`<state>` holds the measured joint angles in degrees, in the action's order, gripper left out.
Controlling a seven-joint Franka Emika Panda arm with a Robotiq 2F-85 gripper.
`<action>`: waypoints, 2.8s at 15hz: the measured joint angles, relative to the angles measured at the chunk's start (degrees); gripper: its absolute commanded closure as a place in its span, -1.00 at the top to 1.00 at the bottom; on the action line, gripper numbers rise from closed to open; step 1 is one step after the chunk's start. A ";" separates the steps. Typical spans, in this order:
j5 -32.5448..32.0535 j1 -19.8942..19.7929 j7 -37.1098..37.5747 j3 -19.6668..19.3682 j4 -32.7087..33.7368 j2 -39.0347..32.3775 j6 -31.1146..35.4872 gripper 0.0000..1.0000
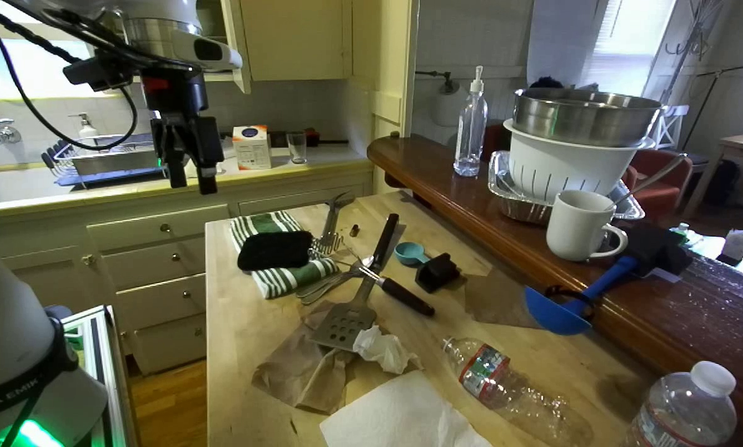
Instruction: Move the potato masher to the left.
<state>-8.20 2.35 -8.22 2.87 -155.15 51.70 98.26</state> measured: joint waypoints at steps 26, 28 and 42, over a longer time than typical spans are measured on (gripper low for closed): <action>5.61 0.65 9.69 -0.37 21.43 -46.39 26.71 1.00; 6.82 0.44 10.24 -0.48 22.73 -49.63 27.86 1.00; 10.90 -0.31 10.37 -0.51 32.13 -65.49 30.83 0.17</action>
<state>2.70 2.03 2.16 2.36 -123.03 -13.79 129.09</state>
